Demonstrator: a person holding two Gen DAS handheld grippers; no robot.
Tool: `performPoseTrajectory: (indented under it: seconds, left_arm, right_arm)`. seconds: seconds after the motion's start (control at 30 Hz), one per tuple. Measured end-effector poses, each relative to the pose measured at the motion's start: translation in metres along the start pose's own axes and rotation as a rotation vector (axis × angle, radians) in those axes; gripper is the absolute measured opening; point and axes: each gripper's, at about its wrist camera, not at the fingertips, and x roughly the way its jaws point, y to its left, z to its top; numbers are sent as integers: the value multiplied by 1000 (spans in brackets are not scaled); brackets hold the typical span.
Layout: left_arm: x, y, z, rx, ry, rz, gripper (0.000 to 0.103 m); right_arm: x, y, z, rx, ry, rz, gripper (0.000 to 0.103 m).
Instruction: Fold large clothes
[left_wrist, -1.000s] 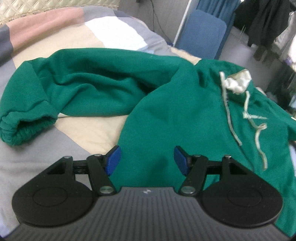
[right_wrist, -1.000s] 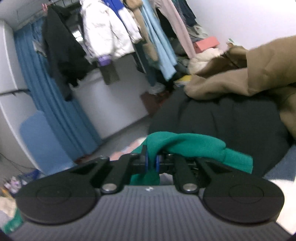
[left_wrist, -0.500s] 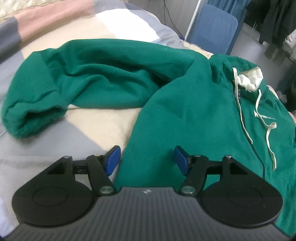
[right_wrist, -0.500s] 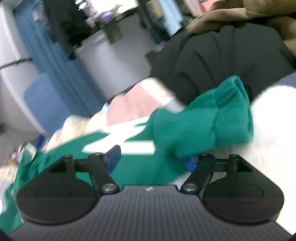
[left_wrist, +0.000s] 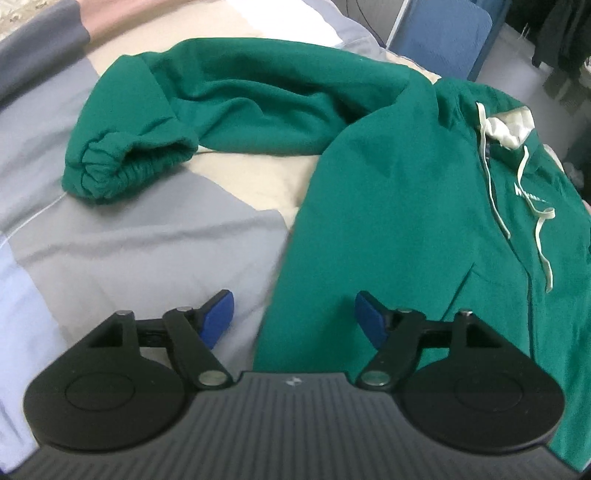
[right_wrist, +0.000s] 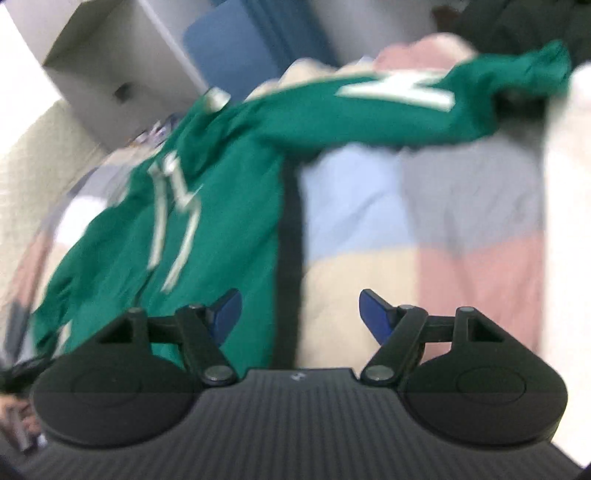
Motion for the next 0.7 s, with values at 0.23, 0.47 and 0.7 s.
performPoseTrajectory:
  seconds: [0.23, 0.47, 0.7]
  left_arm:
    - [0, 4, -1, -72, 29, -85, 79]
    - [-3, 2, -6, -62, 22, -90, 80]
    - [-7, -5, -11, -15, 18, -76, 80]
  right_arm:
    - [35, 21, -29, -2, 168, 113, 73]
    - [48, 54, -38, -135, 226, 35, 57]
    - [8, 81, -31, -290, 198, 14, 11]
